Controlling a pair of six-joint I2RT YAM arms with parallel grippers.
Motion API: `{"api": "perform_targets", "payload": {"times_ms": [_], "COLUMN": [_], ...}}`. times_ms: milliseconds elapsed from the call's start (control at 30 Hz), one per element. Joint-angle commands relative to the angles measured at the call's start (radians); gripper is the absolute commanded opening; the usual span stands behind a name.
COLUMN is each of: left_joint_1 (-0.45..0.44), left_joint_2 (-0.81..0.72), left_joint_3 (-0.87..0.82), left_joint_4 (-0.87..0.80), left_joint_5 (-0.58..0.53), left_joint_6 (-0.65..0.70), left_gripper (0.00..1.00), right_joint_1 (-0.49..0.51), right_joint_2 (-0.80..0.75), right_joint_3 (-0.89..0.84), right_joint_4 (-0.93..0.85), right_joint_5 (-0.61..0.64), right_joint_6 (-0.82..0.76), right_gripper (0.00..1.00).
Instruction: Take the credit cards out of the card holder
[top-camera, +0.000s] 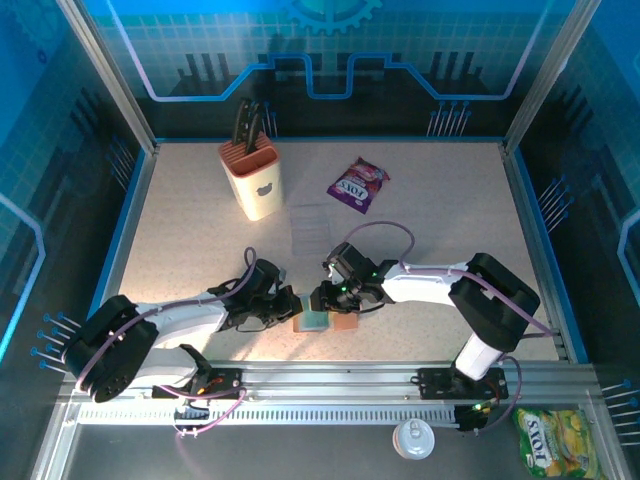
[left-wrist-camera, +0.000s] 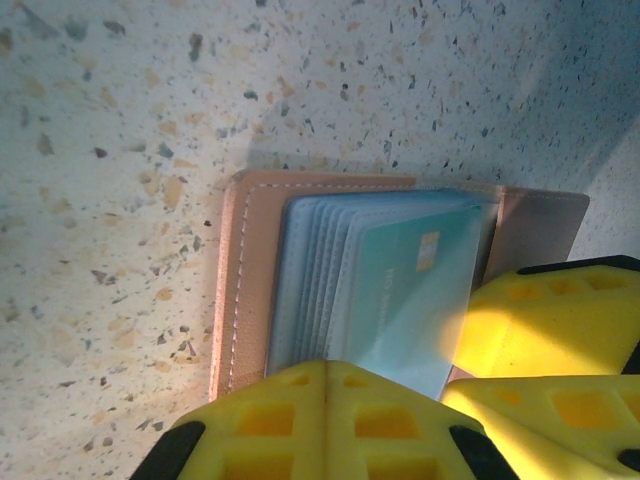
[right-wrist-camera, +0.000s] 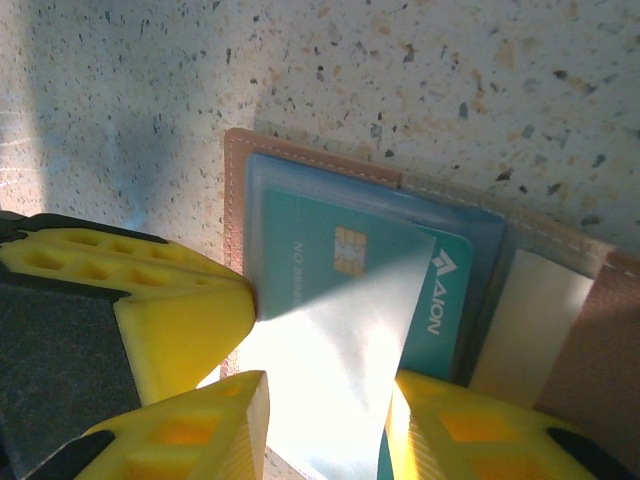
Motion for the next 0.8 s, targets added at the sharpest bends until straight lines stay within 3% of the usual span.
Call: {"api": "perform_targets", "payload": {"times_ms": [0,767], "left_joint_1": [-0.007,-0.015], "left_joint_2": [0.029,-0.029], "left_joint_3": [-0.005,0.072], "left_joint_4": [-0.067,-0.128], "left_joint_5": [-0.021,-0.009], "left_joint_6": [0.014,0.028], "left_gripper": [0.03,0.03], "right_joint_1": [-0.017,-0.037], "right_joint_2": [-0.027,-0.154], "right_joint_3": [-0.002,-0.025], "right_joint_4": [-0.072,-0.098], "right_joint_5": [0.021,0.057], "right_joint_6": [-0.017,-0.032], "right_gripper": [0.37,0.4]}}
